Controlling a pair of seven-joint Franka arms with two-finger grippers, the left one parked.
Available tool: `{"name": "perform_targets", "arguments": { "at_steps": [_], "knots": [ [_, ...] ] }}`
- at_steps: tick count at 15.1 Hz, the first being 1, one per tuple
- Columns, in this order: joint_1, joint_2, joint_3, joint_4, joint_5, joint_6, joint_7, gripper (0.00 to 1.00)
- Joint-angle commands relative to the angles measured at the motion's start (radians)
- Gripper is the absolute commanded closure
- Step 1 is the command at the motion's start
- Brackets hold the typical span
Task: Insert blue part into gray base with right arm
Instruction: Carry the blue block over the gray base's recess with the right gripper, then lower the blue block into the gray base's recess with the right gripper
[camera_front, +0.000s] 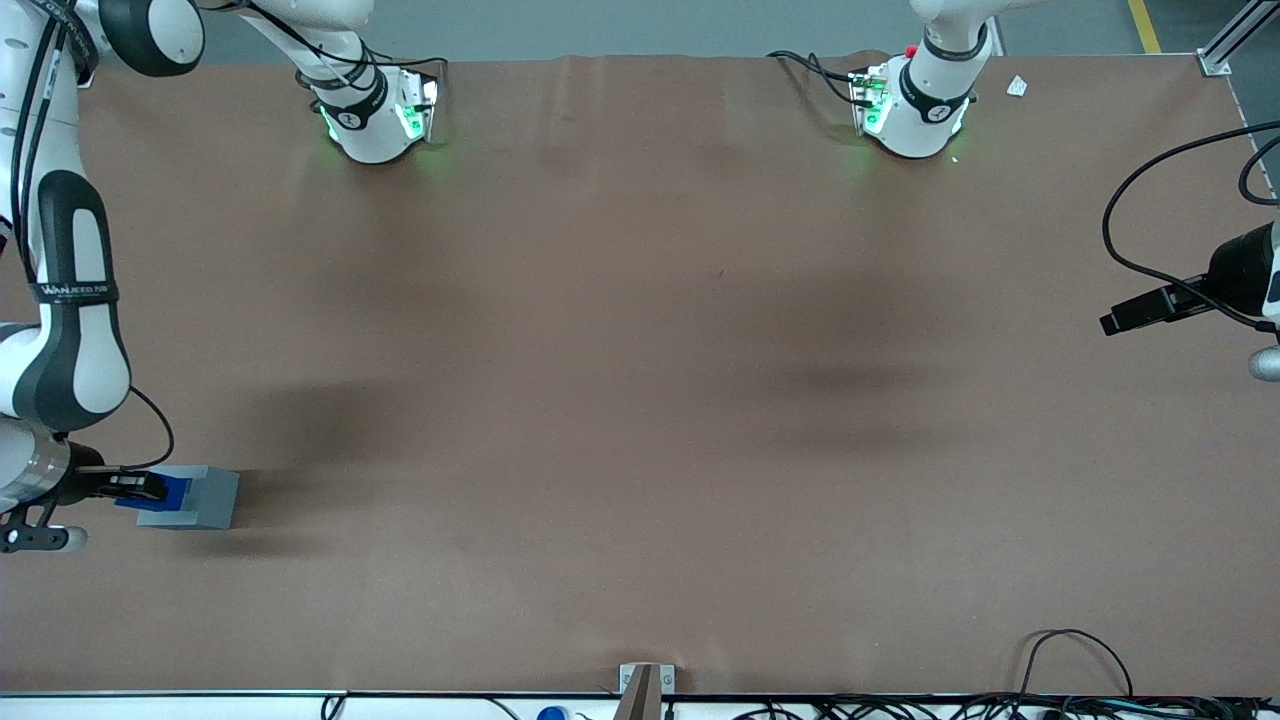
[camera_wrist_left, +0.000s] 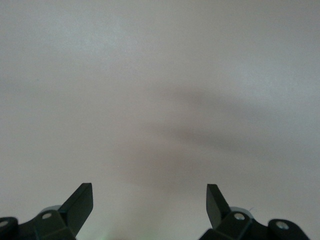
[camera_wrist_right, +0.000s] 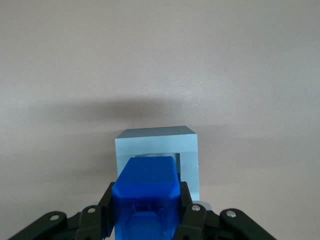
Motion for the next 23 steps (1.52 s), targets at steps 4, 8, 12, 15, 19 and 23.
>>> {"name": "perform_targets", "arguments": {
  "at_steps": [4,8,12,15,19,23],
  "knots": [
    [-0.022,0.028,0.015,0.001,0.025,0.016,-0.018,0.99],
    [-0.034,0.026,0.015,0.001,0.028,0.009,-0.021,0.99],
    [-0.041,0.025,0.015,0.001,0.027,0.006,-0.021,0.99],
    [-0.036,0.022,0.015,0.001,0.025,-0.001,-0.021,0.99],
    [-0.031,0.022,0.015,0.000,0.024,-0.014,-0.022,0.99],
    [-0.011,0.020,0.015,-0.003,0.010,-0.054,-0.027,0.99]
  ]
}}
